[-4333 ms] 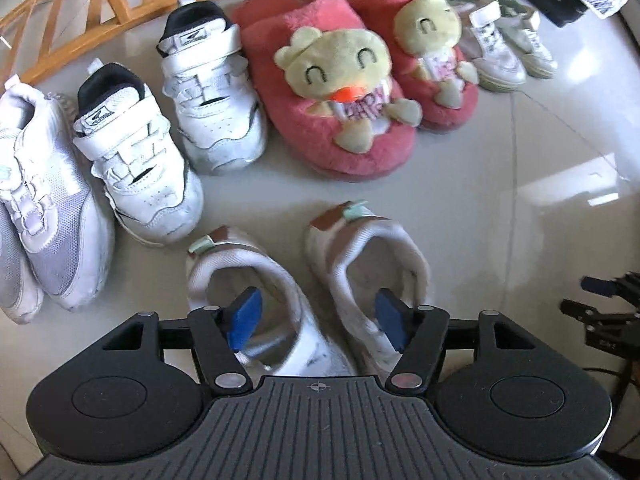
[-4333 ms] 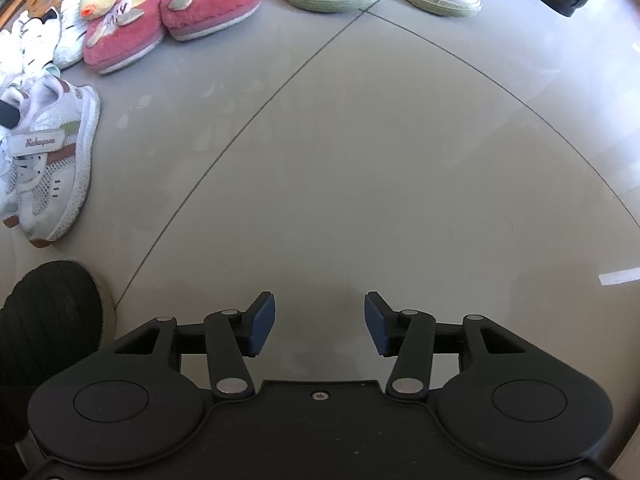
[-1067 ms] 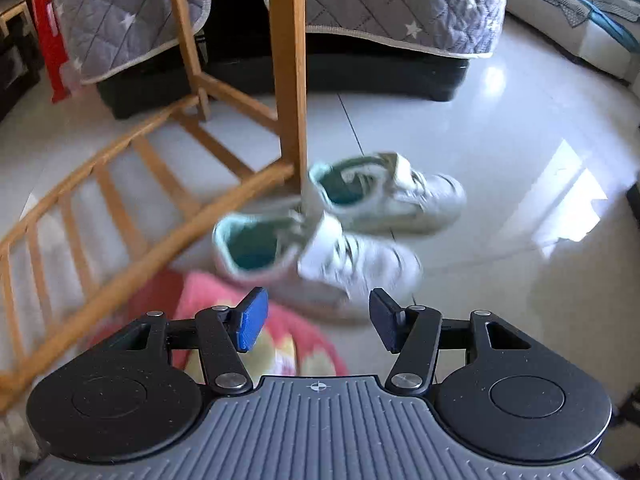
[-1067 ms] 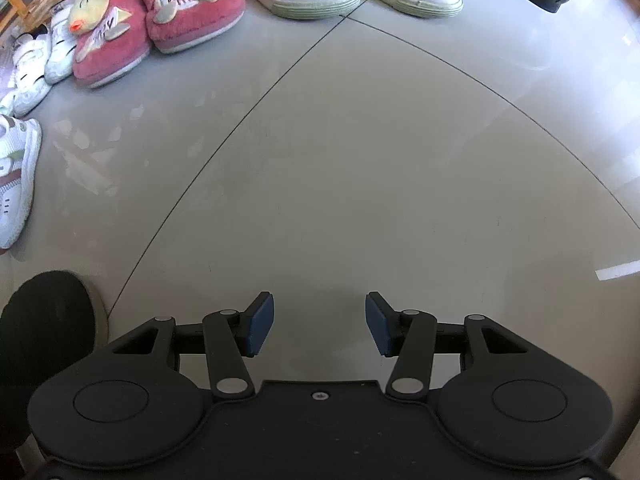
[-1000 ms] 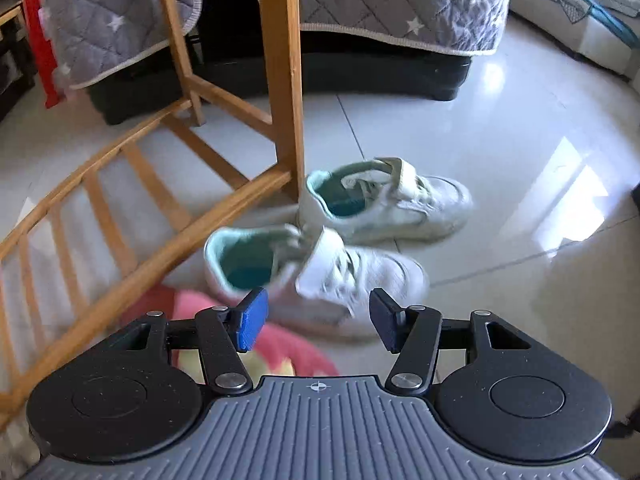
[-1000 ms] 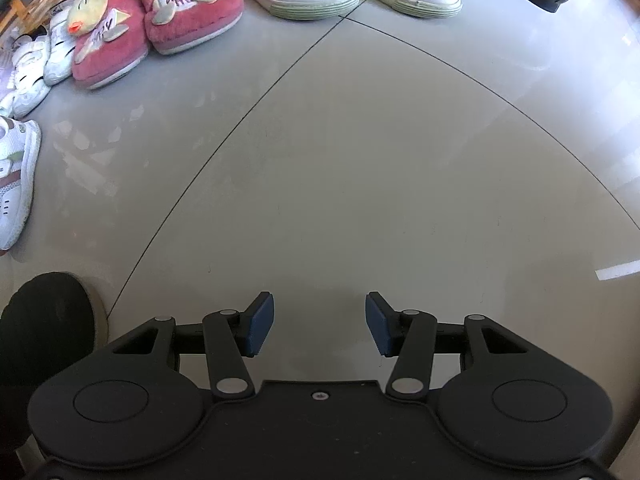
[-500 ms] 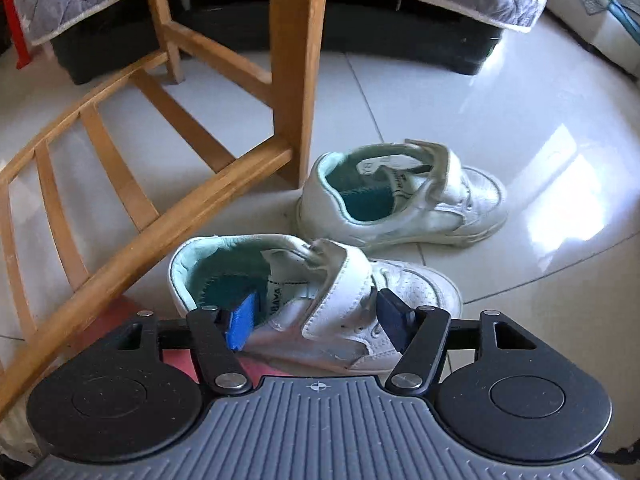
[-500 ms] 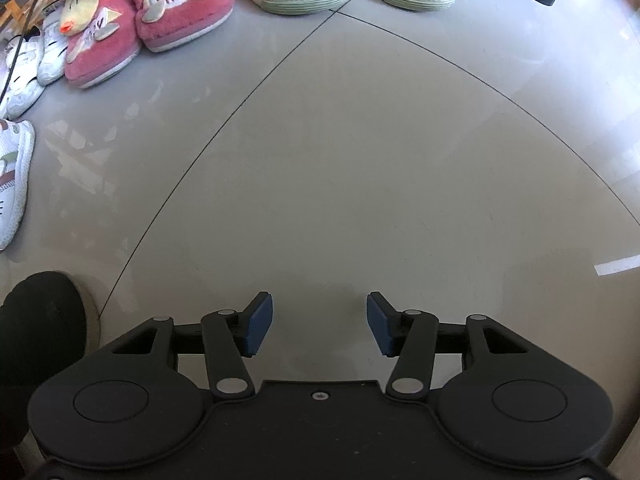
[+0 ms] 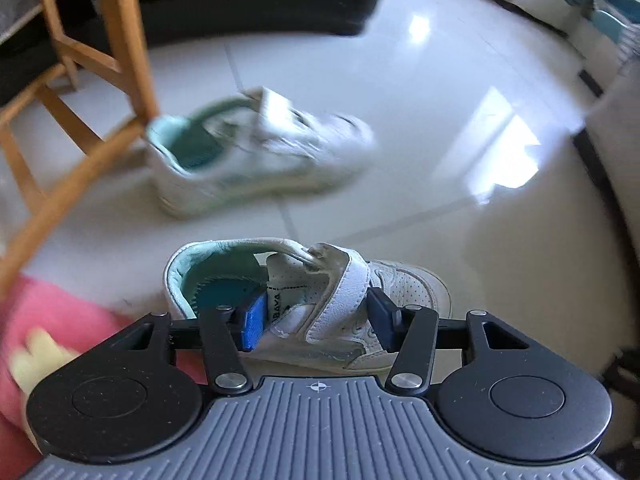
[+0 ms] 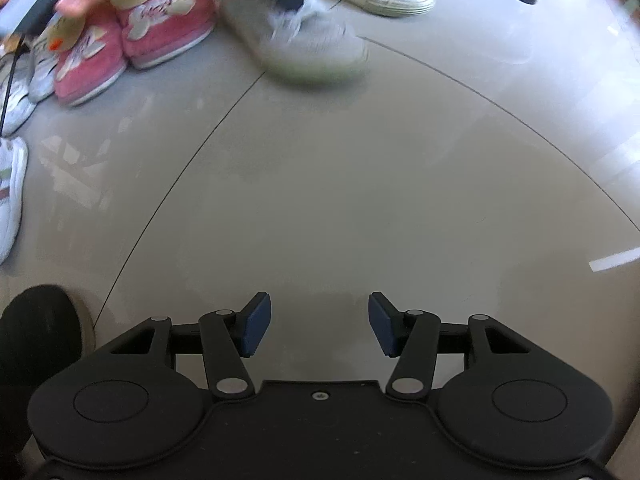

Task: Organize scattered shoes
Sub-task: 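Move the left gripper to the mint-lined white sneaker near the crib, then grasp the mint-lined sneaker heel with the left gripper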

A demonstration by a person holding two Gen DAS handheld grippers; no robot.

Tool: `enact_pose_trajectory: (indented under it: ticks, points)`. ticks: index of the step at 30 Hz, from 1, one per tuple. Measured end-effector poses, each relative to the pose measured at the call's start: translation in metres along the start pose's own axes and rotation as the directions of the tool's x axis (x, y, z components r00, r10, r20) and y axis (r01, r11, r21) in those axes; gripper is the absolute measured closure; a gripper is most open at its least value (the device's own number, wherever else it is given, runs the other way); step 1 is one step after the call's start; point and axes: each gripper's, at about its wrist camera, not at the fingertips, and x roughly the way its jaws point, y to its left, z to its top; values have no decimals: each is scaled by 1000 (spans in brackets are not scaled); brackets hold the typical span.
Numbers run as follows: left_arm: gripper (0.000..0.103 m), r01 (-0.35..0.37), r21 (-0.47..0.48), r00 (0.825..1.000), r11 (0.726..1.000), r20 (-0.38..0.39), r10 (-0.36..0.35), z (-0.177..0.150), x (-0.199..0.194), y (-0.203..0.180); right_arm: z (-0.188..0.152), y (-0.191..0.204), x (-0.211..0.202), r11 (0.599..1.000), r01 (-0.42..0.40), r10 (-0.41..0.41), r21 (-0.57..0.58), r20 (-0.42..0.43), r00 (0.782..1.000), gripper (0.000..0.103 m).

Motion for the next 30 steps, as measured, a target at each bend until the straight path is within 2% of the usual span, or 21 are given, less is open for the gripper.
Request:
enact_pose_trajectory:
  ticks: [1, 5, 8, 11, 14, 17, 25, 30]
  points:
    - [54, 16, -9, 1000, 1000, -5, -16, -4, -2, -3, -1, -2, -1, 1000, 2, -2, 10, 4, 1000, 46]
    - [58, 88, -79, 995, 993, -41, -91, -23, -7, -12, -4, -9, -5, 999, 12, -13, 39, 20, 1000, 45]
    - [65, 123, -87, 991, 989, -48, -127, -38, -10, -22, -8, -14, -9, 998, 20, -21, 55, 28, 999, 45]
    - [73, 191, -102, 978, 976, -65, -198, -54, -11, -33, -9, -17, -14, 998, 22, -25, 64, 40, 999, 45]
    - [74, 201, -104, 977, 974, -52, -207, -68, -14, -45, -9, -18, -19, 997, 32, -36, 65, 61, 998, 45]
    - [75, 210, -153, 974, 966, -49, -220, -83, -18, -54, -9, -18, -21, 997, 52, -56, 59, 66, 996, 45]
    - [74, 248, -210, 963, 946, -54, -265, -96, -22, -67, -10, -17, -30, 995, 75, -80, 59, 80, 994, 45]
    - [74, 257, -241, 961, 936, -43, -274, -99, -25, -65, -9, -30, -26, 989, 103, -111, 103, 68, 992, 45]
